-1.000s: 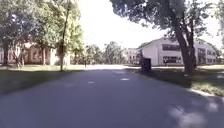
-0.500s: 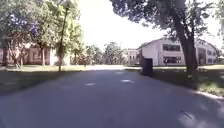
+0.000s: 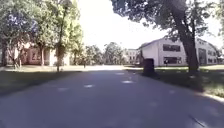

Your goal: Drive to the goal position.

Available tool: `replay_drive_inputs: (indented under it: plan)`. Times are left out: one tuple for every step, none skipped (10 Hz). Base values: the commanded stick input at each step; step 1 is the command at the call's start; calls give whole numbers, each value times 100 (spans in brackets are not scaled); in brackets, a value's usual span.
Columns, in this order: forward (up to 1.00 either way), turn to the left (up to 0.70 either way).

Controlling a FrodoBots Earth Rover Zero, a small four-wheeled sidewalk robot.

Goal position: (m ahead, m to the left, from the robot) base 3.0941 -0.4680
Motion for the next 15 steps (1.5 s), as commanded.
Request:
replay_drive_inputs:
  plan:
    - [45, 0]
    - [45, 0]
    - [45, 0]
    - [45, 0]
    - [45, 0]
    - [45, 0]
    - [45, 0]
    - [45, 0]
    - [45, 0]
    - [45, 0]
    - [45, 0]
    - [45, 0]
    - [45, 0]
    - [45, 0]
    - [45, 0]
